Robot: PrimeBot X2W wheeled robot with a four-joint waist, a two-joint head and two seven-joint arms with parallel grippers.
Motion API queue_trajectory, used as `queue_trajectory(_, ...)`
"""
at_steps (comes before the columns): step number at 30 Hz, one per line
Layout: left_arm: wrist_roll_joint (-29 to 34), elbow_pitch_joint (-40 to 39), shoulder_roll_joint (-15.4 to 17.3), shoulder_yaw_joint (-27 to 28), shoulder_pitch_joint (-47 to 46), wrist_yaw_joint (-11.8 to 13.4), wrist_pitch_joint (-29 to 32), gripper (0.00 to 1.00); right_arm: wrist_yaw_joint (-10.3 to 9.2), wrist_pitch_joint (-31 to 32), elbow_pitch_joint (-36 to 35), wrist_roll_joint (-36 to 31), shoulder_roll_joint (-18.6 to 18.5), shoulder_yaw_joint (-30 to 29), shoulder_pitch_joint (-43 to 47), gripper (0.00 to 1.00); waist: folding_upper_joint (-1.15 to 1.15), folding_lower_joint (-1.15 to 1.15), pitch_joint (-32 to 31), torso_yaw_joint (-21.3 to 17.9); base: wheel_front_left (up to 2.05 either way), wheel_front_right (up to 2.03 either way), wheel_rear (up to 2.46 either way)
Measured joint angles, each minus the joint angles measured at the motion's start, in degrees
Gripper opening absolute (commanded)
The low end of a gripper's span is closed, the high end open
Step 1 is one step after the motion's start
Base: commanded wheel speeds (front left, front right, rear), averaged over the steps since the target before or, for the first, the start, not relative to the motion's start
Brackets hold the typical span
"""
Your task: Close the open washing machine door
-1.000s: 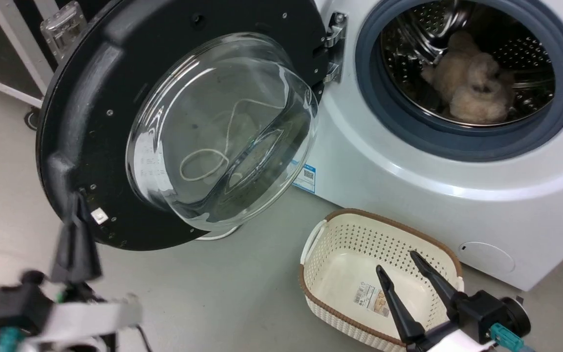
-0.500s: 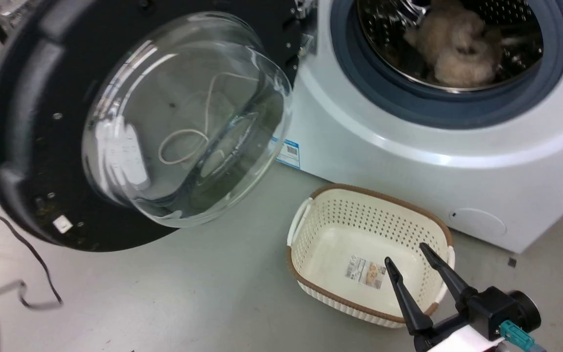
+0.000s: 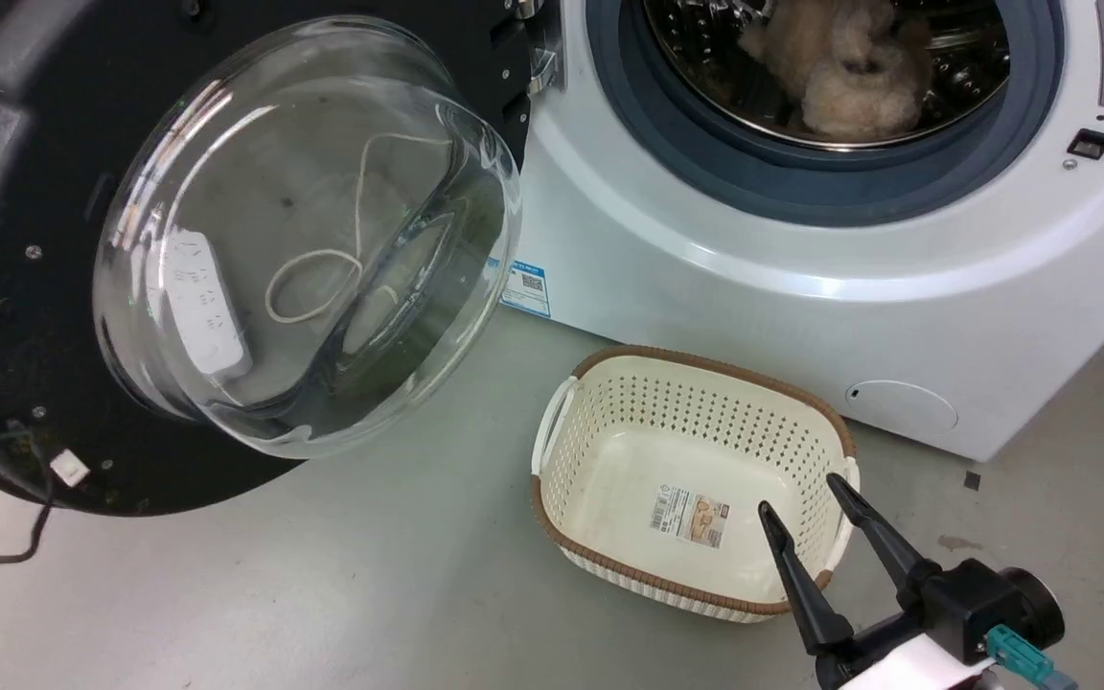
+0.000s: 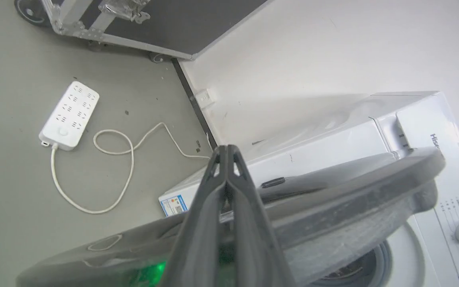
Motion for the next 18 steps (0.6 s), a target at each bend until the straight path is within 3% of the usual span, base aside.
queue_trajectory(7,-6.48,-4.77,-1.64,-0.53,5.06,-2.35,10.82,0.00,0.00,0.00,0.16,0.40,0.18,-1.37,-0.06,1.00,0.00,-0.01,-1.99,-0.09,0.00,0.00,0.00)
queue_trajectory(18,-13.41,-18.47,-11.51,-4.33,17.70,-2.30,21.72,0.00,0.00,0.00,0.76,0.02,1.48,-6.14,-0.23,1.00,0.00,-0.01,-6.15,-1.93,0.00,0.00,0.00)
